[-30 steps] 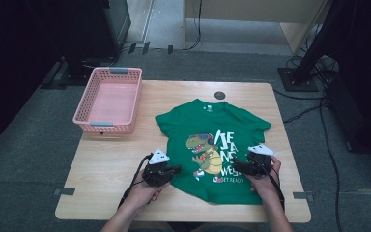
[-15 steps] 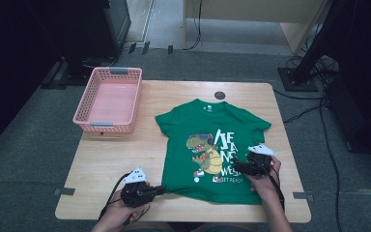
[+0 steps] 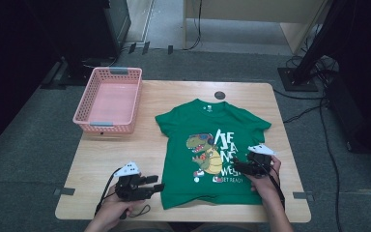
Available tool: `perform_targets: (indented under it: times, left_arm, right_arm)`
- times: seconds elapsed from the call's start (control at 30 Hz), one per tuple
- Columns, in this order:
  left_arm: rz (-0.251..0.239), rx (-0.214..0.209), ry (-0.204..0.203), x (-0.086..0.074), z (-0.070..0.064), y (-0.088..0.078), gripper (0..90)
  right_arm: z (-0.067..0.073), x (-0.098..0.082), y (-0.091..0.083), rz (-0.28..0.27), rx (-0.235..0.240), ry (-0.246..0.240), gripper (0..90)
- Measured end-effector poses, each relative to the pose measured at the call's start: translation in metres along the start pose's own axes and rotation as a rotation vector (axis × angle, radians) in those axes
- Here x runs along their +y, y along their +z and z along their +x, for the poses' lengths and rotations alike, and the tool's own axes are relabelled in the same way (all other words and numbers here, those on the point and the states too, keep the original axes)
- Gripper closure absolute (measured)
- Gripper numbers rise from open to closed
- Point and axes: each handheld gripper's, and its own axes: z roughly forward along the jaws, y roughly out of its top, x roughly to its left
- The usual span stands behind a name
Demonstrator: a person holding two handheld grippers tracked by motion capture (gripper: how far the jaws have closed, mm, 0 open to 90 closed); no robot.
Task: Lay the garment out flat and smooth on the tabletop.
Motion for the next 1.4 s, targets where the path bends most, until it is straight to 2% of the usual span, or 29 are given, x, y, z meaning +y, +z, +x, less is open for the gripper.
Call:
perform_targets:
  times: [0.07, 0.1, 0.27, 0.33, 0.4, 0.5, 0.57, 0.63, 0.8, 0.97, 1.07, 1.2, 1.3, 1.4]
  left_arm:
    - [0.019, 0.084, 0.015, 0.005, -0.001, 0.014, 41.2]
    - [0.025, 0.122, 0.036, 0.006, -0.003, 0.022, 39.5]
    - [0.035, 0.233, 0.130, 0.003, -0.014, 0.043, 36.3]
    - [0.040, 0.273, 0.163, 0.001, -0.016, 0.047, 35.4]
    - [0.032, 0.301, 0.174, 0.000, -0.017, 0.049, 33.2]
    - [0.036, 0.308, 0.180, 0.001, -0.017, 0.049, 31.3]
    - [0.042, 0.335, 0.191, 0.001, -0.018, 0.051, 31.3]
    - [0.043, 0.335, 0.191, 0.001, -0.018, 0.051, 30.7]
    - [0.022, 0.285, 0.140, 0.002, -0.011, 0.047, 30.7]
    - [0.022, 0.281, 0.137, 0.002, -0.010, 0.046, 30.7]
    - [0.022, 0.281, 0.137, 0.002, -0.010, 0.046, 30.7]
    - [0.019, 0.281, 0.132, 0.002, -0.010, 0.046, 30.7]
    - [0.016, 0.276, 0.125, 0.002, -0.009, 0.046, 30.7]
    - [0.019, 0.272, 0.124, 0.002, -0.008, 0.045, 30.7]
  right_arm:
    - [0.000, 0.000, 0.000, 0.000, 0.001, -0.001, 13.4]
    - [0.000, 0.000, 0.000, 0.000, 0.001, -0.002, 13.4]
    - [-0.003, 0.001, -0.003, 0.005, 0.006, -0.019, 15.2]
    - [-0.006, 0.002, -0.005, 0.002, 0.011, -0.009, 15.3]
    - [-0.009, 0.004, -0.010, -0.004, 0.015, -0.006, 16.3]
    - [-0.015, 0.006, -0.020, -0.002, 0.026, -0.003, 16.8]
    - [-0.020, 0.005, -0.028, 0.008, 0.031, -0.011, 17.4]
    - [-0.028, 0.003, -0.038, 0.016, 0.029, -0.015, 17.5]
    - [-0.049, -0.019, -0.063, 0.057, 0.047, -0.006, 19.0]
    - [-0.058, -0.045, -0.084, 0.093, 0.112, -0.037, 19.2]
    - [-0.057, -0.059, -0.090, 0.127, 0.123, -0.083, 19.2]
    - [-0.057, -0.076, -0.103, 0.121, 0.143, -0.155, 19.3]
    - [-0.059, -0.087, -0.118, 0.094, 0.217, -0.235, 19.5]
    - [-0.062, -0.096, -0.130, 0.104, 0.308, -0.287, 20.4]
